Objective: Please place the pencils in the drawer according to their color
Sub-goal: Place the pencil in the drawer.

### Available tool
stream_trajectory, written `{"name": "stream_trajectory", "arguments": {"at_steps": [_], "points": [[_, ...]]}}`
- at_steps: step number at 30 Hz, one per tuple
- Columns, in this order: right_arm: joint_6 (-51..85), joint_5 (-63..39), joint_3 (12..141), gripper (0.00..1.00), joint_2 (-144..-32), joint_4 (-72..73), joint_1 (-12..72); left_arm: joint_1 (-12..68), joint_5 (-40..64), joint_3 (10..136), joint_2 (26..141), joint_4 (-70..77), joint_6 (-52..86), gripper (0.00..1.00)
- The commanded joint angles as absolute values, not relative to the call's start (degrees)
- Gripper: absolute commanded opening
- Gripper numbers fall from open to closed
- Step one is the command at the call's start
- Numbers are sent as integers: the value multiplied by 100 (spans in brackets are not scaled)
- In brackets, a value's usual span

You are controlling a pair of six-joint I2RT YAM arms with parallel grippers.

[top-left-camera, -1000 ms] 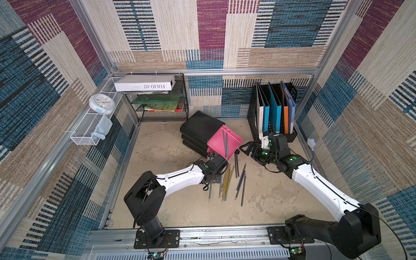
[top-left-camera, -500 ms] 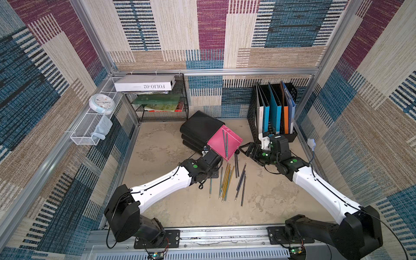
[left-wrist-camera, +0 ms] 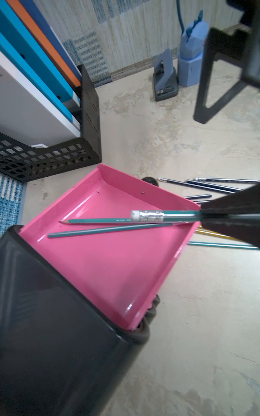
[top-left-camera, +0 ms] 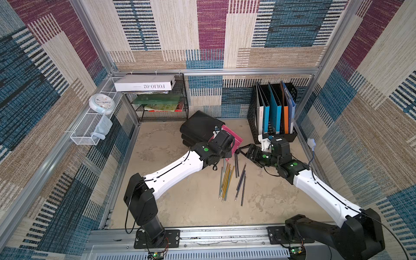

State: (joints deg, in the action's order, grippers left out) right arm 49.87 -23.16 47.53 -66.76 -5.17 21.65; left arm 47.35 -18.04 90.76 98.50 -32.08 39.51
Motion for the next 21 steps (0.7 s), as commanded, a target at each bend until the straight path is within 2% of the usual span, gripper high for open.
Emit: {"name": "stream_trajectory", "arguments": {"at_steps": [1, 13, 21], "points": [[4989, -2272, 4755, 99, -6680, -364, 2162, 4630, -2026, 9617, 10198, -3225, 3691, 0], [4871, -2094, 4748, 99, -6715, -422, 2162, 4333, -2339, 11260, 11485, -3276, 3246, 0], [4791, -2048, 4858, 99, -6810, -456, 2153, 4315, -2739, 11674, 12050, -3180, 3102, 0]]}}
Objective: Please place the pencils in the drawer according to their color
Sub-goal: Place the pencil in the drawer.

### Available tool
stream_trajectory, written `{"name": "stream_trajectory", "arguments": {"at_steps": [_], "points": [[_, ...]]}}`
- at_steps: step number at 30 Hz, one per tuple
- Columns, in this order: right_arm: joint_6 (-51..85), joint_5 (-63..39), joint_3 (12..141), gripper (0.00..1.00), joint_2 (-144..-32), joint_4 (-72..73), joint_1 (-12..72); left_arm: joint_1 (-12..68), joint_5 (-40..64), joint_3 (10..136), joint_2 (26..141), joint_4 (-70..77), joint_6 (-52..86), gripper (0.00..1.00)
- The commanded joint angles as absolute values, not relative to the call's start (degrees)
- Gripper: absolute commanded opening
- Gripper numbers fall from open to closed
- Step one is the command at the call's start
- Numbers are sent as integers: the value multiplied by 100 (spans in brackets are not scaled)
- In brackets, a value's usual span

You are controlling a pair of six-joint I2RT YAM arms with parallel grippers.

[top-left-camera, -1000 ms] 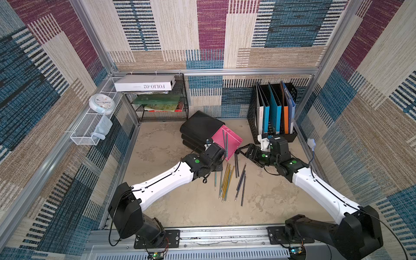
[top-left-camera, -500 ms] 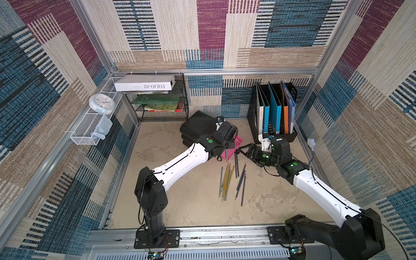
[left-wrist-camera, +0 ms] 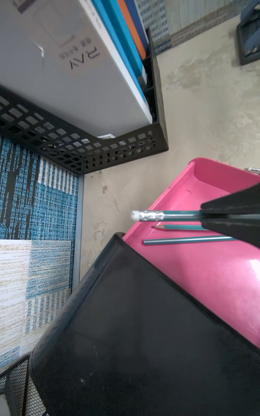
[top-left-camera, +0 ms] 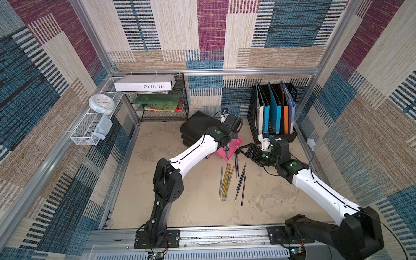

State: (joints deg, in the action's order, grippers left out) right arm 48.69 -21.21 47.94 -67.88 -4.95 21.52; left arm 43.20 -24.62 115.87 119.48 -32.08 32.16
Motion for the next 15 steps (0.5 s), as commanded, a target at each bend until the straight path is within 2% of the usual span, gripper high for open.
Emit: {"name": "stream_trajectory", "arguments": {"at_steps": [1, 15], "points": [[4782, -2039, 4873, 99, -6820, -475, 2152, 4309, -2772, 11683, 12096, -3174, 3093, 0], [4742, -2030, 4861, 99, -6766, -511, 2105, 4298, -2721, 10851, 11958, -2953, 3364, 0]]}}
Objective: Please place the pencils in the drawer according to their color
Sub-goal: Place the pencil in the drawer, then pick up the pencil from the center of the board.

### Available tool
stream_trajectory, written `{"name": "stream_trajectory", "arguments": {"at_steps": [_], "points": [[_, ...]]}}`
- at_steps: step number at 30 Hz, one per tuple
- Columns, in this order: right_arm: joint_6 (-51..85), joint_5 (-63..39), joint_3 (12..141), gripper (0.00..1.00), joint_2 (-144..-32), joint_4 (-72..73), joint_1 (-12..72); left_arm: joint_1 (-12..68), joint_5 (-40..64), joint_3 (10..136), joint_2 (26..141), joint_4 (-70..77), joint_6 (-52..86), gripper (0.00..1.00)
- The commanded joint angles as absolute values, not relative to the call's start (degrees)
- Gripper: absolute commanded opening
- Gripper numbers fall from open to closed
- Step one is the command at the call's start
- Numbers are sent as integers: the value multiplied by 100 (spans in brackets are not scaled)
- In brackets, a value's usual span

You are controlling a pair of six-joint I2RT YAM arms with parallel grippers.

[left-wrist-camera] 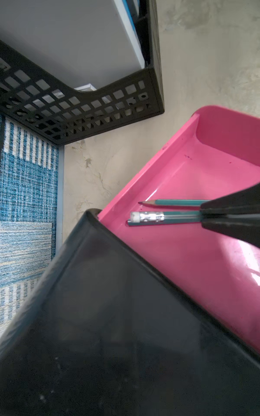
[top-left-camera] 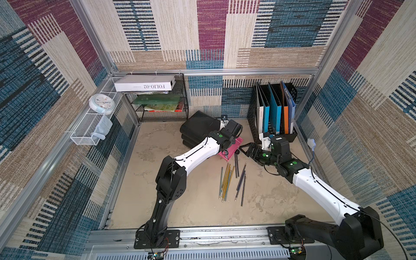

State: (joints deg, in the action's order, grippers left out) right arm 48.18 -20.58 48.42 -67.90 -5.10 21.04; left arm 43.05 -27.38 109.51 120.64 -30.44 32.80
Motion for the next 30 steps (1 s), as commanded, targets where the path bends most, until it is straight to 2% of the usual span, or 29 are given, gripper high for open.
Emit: {"name": "stream_trajectory", "arguments": {"at_steps": [1, 4, 12, 15, 25, 30], "points": [[4727, -2039, 4869, 99, -6774, -513, 2108, 4298, -2703, 10795, 11939, -2970, 3392, 0], [4719, -2030, 4887, 99, -6777, -530, 2098, 4307, -2622, 10668, 11883, -2953, 3433, 2], [4702, -2021, 4921, 99, -6785, -548, 2101, 4324, -2451, 10625, 11778, -2895, 3418, 38], [4694, -2022, 4922, 99, -6776, -560, 2093, 4324, -2385, 10728, 11761, -2900, 3366, 47], [4640, -2069, 4905, 99, -6684, -614, 2090, 4402, -2017, 11170, 11420, -3010, 3217, 52], [4649, -2247, 4853, 99, -6593, -577, 2092, 4487, -1927, 10933, 10907, -3275, 3160, 52]]}}
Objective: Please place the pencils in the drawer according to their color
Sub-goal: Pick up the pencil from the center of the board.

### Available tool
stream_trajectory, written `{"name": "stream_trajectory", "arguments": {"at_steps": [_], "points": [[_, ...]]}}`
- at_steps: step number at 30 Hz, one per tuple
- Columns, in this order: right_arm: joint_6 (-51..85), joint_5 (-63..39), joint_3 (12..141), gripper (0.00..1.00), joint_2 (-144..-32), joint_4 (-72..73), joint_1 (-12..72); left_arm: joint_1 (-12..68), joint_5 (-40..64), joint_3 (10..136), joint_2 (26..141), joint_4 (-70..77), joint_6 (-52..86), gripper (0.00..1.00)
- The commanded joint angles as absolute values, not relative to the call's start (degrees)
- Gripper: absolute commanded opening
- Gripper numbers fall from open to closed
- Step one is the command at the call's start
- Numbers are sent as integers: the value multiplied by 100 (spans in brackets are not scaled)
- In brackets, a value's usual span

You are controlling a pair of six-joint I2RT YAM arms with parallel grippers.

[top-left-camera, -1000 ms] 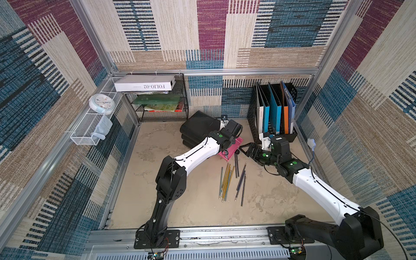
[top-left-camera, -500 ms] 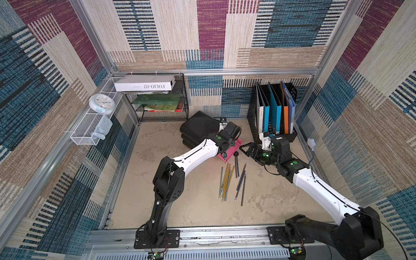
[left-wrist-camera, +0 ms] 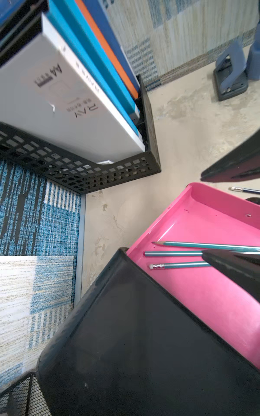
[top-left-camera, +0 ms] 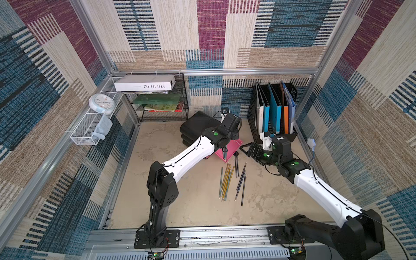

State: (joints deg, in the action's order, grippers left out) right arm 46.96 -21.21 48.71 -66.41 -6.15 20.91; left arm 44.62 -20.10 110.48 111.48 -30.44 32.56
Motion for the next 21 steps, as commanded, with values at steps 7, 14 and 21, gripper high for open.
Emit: {"name": "stream_trajectory", "arguments": {"at_steps": [7, 14, 21], "points": [[4717, -2341, 4748, 99, -6387, -622, 2092, 4557, -1766, 9439, 9684, -3432, 3408, 53], [4808, -2395, 4464, 99, -6019, -677, 2092, 4683, -1750, 7685, 8540, -3452, 3753, 53], [4910, -2489, 4197, 99, -5845, -738, 2100, 4888, -1461, 6507, 8227, -3189, 3985, 54]]}}
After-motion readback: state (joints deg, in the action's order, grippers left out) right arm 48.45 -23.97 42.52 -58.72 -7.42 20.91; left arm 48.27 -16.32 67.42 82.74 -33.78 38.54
